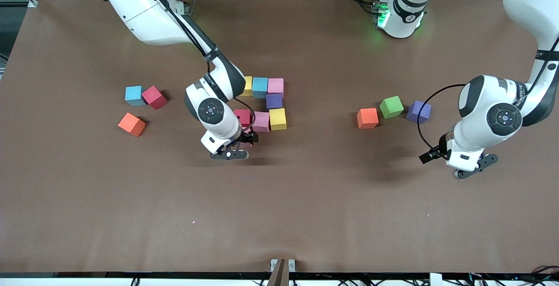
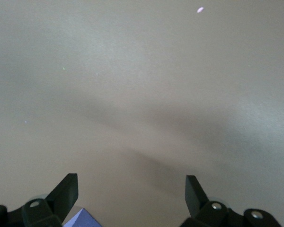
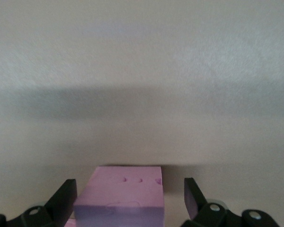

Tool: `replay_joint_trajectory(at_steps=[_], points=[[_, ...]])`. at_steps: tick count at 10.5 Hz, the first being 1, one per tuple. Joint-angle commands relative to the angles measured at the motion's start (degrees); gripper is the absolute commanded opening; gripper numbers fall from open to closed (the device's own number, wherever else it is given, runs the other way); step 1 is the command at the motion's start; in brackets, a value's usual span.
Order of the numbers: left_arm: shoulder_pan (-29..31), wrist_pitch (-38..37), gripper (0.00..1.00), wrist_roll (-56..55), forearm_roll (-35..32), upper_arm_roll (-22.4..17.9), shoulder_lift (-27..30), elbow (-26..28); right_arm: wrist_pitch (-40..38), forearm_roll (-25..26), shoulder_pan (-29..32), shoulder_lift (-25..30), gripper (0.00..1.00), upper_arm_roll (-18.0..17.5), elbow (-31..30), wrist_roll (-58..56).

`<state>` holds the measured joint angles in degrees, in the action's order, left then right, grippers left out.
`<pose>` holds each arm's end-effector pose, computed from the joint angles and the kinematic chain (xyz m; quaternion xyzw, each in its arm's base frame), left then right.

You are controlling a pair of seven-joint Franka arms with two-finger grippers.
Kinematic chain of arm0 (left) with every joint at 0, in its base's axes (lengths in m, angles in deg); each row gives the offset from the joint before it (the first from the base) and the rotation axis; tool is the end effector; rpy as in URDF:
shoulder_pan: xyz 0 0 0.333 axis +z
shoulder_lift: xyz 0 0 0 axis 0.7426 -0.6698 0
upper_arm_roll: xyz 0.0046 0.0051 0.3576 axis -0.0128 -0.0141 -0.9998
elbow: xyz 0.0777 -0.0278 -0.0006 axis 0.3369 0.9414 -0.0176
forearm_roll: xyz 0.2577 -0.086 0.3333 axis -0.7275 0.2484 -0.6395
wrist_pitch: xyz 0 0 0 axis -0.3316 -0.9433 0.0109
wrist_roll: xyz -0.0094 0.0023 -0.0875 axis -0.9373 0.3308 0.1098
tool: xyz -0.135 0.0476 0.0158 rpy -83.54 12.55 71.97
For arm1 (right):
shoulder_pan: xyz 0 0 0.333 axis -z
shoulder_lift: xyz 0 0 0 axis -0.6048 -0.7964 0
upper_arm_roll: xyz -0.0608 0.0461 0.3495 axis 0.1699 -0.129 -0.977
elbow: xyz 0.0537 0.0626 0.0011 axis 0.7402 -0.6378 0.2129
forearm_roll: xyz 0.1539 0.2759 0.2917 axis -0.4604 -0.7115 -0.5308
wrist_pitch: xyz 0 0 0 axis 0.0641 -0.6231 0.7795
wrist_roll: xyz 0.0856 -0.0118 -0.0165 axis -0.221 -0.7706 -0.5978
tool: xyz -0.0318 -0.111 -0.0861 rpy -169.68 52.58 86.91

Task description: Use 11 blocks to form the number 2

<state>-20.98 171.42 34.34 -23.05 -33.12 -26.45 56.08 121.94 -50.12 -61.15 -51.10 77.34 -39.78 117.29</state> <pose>0.6771 -0.0401 0.2762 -0.9763 -0.2136 0.0015 0.0354 0.6161 0.3892 0.1730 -0.9993 0.0023 0.0147 0.0341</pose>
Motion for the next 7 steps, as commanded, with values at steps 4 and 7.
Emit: replay_joint_trajectory(at_steps=[4, 7], points=[[-0.3, -0.9, 1.00, 0.4, -1.2, 2.0, -0.1, 1.4, -6.0, -1.0, 3.7, 10.8, 1.00, -2.2, -2.3, -0.2], [-0.1, -0.9, 1.00, -0.3, -0.7, 2.0, -0.5, 3.2, -7.7, -0.9, 12.6, 20.4, 1.00, -2.4, -13.0, -17.8]])
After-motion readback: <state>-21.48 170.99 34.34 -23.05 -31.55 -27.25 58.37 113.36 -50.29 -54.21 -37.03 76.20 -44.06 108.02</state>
